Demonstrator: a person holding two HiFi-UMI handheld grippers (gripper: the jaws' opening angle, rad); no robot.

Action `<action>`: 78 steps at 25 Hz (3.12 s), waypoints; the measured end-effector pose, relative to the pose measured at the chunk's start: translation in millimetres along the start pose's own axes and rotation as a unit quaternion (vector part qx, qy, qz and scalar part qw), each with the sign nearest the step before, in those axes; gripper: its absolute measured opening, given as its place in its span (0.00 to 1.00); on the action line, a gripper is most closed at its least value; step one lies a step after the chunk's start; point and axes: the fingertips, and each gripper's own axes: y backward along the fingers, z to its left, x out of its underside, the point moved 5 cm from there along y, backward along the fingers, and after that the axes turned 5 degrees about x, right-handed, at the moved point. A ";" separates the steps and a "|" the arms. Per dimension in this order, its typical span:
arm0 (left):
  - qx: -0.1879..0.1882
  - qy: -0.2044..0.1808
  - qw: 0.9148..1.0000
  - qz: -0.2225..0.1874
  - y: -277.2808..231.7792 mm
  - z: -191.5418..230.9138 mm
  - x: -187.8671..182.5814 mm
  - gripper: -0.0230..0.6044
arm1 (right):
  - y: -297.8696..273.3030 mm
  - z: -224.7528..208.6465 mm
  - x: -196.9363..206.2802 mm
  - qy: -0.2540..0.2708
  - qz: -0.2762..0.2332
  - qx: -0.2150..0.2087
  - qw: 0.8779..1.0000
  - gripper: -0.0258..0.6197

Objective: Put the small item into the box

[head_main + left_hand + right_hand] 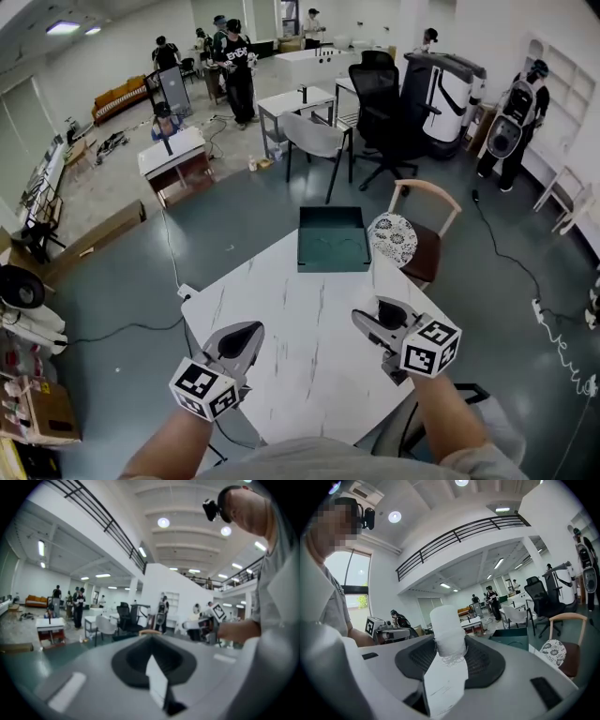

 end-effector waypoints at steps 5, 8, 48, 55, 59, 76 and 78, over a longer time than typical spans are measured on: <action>0.031 0.000 0.999 -0.012 -41.7 59.9 7.2 0.05 | -39.4 -33.8 -22.1 0.013 0.003 0.062 0.998 0.31; 0.044 -0.019 0.999 -0.015 -73.8 82.9 9.7 0.05 | -60.8 -57.1 -37.4 0.045 0.017 0.084 0.995 0.31; 0.012 0.023 0.999 -0.030 -318.1 276.4 65.3 0.05 | -327.5 -310.3 -19.1 0.138 0.256 0.082 0.953 0.31; 0.016 0.023 0.999 -0.029 -335.8 283.9 76.3 0.05 | -340.9 -331.2 3.1 0.142 0.298 0.079 0.941 0.31; 0.019 0.023 0.999 -0.029 -342.1 284.8 80.5 0.05 | -346.1 -334.9 14.6 0.155 0.323 0.068 0.931 0.31; 0.028 0.021 0.999 -0.031 -351.2 285.0 82.8 0.04 | -363.1 -343.9 52.8 0.194 0.424 0.045 0.883 0.32; 0.028 0.022 0.999 -0.032 -350.4 284.2 84.1 0.05 | -364.0 -345.4 55.6 0.194 0.427 0.048 0.882 0.32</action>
